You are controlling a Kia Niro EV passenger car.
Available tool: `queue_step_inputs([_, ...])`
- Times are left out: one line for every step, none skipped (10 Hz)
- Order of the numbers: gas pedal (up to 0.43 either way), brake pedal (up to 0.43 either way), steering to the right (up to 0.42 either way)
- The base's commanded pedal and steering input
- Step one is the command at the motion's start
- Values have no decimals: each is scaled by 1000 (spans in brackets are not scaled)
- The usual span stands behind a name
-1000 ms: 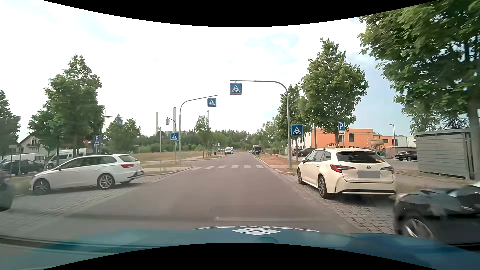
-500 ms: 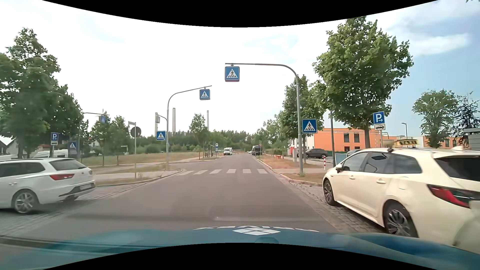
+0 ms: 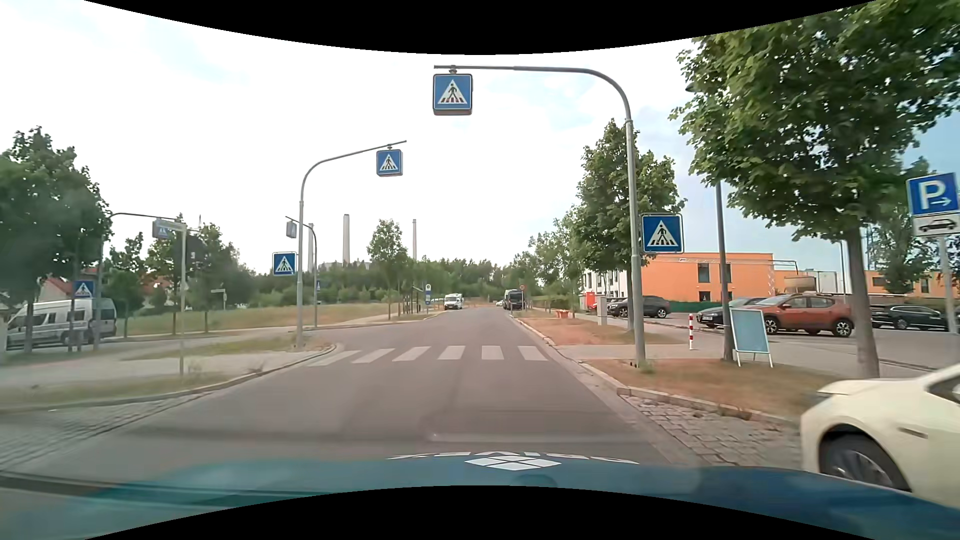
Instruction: Follow the waypoints while adhering to traffic rules and regulations
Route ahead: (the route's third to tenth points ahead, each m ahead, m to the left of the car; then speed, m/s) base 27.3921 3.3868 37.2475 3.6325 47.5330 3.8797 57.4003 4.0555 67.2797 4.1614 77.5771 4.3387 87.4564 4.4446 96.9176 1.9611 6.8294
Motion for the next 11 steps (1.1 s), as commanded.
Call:
queue_step_inputs([169, 0, -2])
queue_step_inputs([169, 0, -4])
queue_step_inputs([169, 0, -4])
queue_step_inputs([169, 0, -5])
queue_step_inputs([169, 0, -4])
queue_step_inputs([157, 0, -5])
queue_step_inputs([157, 0, -6])
queue_step_inputs([157, 0, -11])
queue_step_inputs([157, 0, -14])
queue_step_inputs([157, 0, -15])
queue_step_inputs([157, 0, -15])
